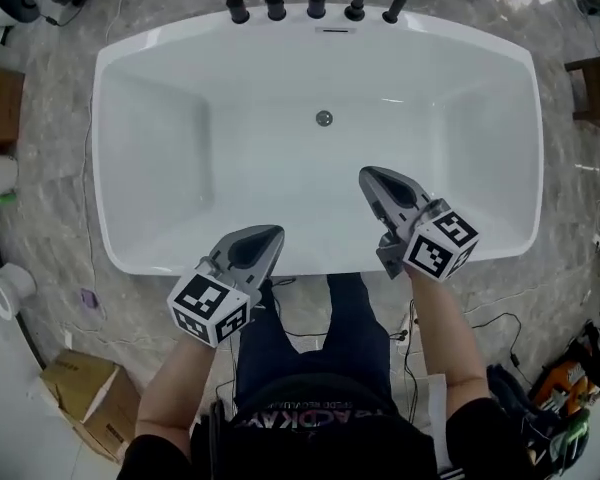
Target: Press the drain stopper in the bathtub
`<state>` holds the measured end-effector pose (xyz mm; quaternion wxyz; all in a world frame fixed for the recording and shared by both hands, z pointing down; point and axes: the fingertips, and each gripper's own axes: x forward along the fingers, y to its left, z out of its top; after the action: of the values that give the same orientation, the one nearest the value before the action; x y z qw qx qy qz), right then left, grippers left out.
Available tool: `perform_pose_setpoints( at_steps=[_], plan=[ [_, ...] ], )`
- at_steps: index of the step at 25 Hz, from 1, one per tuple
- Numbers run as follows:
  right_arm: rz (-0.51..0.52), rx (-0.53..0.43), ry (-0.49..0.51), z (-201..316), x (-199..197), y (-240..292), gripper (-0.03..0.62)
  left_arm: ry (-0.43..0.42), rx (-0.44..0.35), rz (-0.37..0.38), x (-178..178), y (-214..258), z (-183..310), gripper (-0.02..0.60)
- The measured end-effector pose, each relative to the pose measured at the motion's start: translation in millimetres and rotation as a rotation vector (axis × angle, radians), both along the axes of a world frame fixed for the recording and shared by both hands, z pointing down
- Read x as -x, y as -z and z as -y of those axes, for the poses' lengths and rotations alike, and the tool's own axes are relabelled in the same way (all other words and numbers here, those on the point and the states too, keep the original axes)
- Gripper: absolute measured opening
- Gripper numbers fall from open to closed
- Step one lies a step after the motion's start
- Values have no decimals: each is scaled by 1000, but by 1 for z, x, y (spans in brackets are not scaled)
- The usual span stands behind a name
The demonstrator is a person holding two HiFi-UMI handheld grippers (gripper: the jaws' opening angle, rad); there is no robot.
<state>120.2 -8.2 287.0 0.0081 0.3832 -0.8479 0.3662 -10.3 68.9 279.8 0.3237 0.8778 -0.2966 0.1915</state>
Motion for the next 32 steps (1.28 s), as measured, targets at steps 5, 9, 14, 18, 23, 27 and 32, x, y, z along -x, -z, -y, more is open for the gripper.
perform_pose_setpoints(
  at_steps=[5, 9, 14, 18, 23, 27, 32],
  plan=[
    [-97, 44, 38, 29, 6, -62, 9, -77, -13, 36, -2, -49, 2, 6],
    [-147, 86, 43, 51, 10, -115, 9, -107, -55, 47, 3, -76, 16, 6],
    [-215, 120, 32, 78, 7, -175, 9, -95, -103, 49, 11, -106, 36, 6],
    [-257, 136, 24, 103, 5, -220, 9, -92, -105, 83, 20, -140, 45, 6],
    [-314, 161, 31, 121, -1, -281, 9, -39, -78, 82, 24, -173, 48, 6],
    [-339, 196, 25, 144, -1, -345, 11, -13, -78, 64, 25, -208, 60, 6],
    [-353, 208, 38, 161, 4, -391, 11, -37, -72, 83, 25, -234, 64, 6]
  ],
)
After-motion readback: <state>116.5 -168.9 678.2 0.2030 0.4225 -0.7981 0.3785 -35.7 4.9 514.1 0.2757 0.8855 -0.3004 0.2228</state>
